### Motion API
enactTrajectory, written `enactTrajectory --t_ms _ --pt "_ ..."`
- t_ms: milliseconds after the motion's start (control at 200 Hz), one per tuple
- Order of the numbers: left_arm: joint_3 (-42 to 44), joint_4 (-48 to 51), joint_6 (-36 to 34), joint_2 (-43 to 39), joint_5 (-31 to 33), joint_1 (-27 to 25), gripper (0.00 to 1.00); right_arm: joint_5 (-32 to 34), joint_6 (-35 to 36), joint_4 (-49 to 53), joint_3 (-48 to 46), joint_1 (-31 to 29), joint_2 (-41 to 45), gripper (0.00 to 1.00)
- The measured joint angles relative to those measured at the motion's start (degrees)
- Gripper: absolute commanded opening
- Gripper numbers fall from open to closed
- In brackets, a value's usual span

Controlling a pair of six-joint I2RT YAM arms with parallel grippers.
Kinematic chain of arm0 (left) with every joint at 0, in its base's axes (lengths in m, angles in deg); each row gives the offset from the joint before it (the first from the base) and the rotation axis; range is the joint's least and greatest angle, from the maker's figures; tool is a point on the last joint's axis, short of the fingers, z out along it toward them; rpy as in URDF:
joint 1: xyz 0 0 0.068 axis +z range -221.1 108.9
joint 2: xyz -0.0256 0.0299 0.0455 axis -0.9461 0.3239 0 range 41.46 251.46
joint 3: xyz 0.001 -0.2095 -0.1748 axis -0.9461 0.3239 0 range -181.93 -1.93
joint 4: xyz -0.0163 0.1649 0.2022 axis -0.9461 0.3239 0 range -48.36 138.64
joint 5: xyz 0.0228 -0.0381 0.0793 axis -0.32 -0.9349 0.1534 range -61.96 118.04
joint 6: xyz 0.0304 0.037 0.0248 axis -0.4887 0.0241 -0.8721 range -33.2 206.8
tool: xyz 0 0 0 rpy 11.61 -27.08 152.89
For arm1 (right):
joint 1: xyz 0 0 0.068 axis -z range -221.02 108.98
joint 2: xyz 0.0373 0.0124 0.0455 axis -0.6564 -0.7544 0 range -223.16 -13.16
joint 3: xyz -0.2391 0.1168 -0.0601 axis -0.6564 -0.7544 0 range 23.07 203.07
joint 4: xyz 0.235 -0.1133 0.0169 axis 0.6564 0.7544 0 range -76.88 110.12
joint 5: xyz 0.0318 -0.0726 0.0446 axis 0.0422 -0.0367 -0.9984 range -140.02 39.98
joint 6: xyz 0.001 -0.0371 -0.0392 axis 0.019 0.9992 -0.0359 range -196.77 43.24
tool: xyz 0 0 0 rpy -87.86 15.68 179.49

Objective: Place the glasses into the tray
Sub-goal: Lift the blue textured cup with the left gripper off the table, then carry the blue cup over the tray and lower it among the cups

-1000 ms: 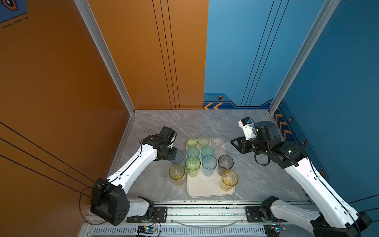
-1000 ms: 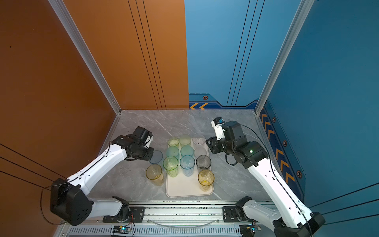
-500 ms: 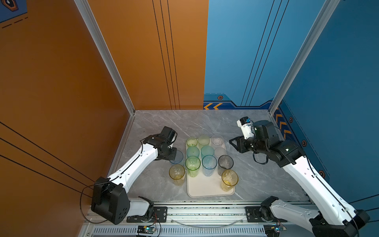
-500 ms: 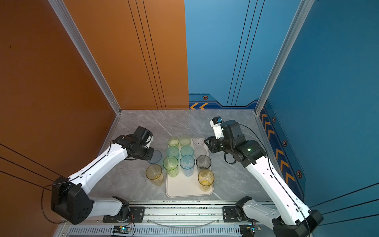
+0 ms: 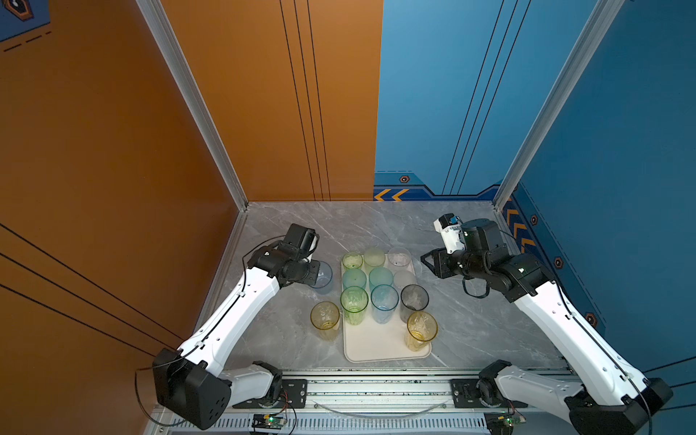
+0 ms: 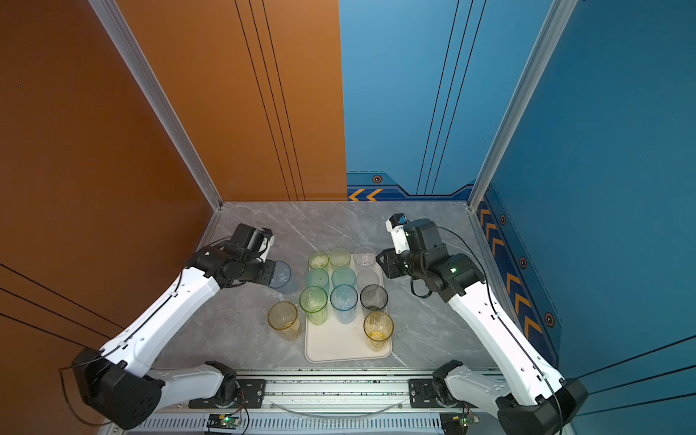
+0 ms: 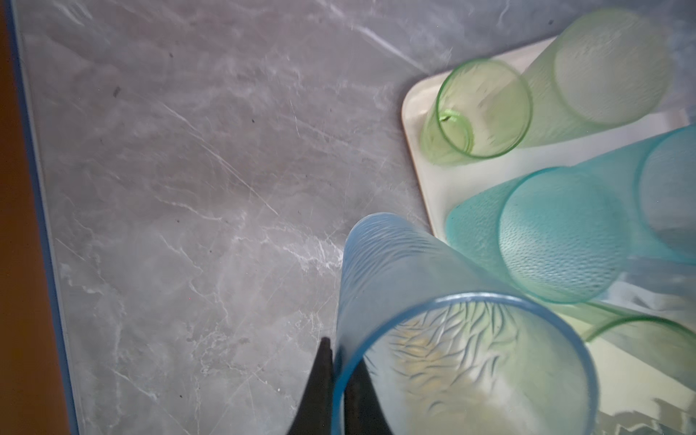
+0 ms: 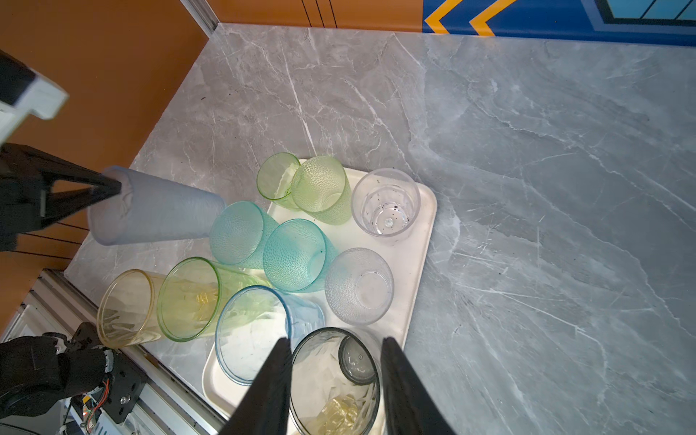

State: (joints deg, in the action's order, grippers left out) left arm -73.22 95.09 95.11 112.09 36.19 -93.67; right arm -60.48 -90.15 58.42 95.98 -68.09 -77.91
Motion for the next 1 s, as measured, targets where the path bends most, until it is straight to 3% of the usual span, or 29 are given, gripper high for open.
enactTrajectory --t_ms 255,556,776,1001 --pt "-8.87 0.22 -3.26 -4.26 -3.21 -0.63 0.00 -0.02 -0.37 -1.27 0.00 1.66 -0.20 0.38" --pt "-16.83 2.34 -6.23 -7.69 -14.49 -4.90 0.01 -2.62 -1.90 -2.86 0.00 5.62 -0.24 0.37" --pt "-18.60 7.45 -6.84 -9.64 -18.91 -16.63 0.01 -5.51 -3.50 -4.61 0.15 8.59 -1.53 0.37" --pt "-21.79 15.26 -5.70 -6.38 -14.40 -33.27 0.01 -8.15 -4.96 -6.16 0.81 9.09 -2.99 0.37"
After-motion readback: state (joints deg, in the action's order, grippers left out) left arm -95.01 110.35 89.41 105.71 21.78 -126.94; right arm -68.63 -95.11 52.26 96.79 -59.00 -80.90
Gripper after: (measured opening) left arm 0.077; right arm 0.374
